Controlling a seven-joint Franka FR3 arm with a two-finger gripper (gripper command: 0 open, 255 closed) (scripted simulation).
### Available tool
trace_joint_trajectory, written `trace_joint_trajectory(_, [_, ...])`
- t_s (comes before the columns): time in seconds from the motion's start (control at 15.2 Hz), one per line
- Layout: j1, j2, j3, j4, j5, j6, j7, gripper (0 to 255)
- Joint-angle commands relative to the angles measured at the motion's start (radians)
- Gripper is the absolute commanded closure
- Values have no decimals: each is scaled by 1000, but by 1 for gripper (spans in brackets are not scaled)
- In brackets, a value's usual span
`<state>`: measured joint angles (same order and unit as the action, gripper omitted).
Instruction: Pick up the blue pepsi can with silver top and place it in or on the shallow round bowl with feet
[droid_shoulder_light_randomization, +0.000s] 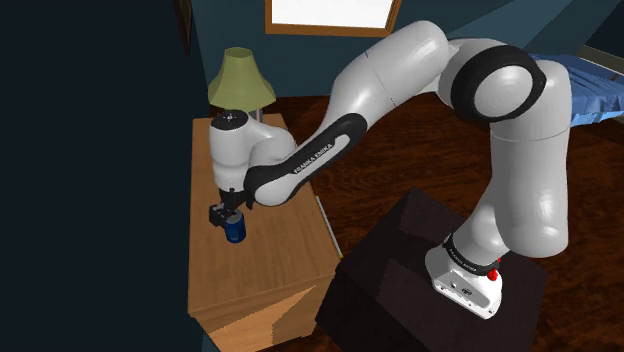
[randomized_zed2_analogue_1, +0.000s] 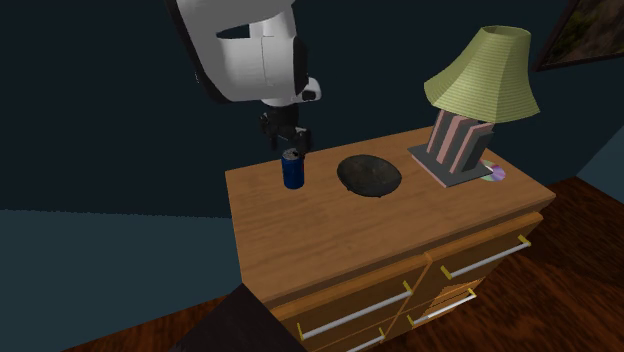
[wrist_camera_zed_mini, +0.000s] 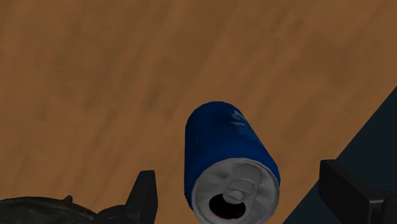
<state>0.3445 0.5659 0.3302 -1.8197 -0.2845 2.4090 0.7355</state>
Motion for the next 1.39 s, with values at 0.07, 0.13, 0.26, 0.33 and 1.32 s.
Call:
trace_joint_trajectory(0.07, [9, 35, -11, 12, -14, 22, 7, 0])
trace_joint_trajectory(0.13, [11, 46, -14, 14, -18, 31, 10, 0])
trace_joint_trajectory(0.26, [16, 67, -21, 19, -26, 46, 15, 0])
trace_joint_trajectory(0.33, [18, 72, -23, 20, -28, 51, 16, 0])
trace_joint_trajectory(1.32, [17, 72, -23, 20, -28, 51, 16, 255])
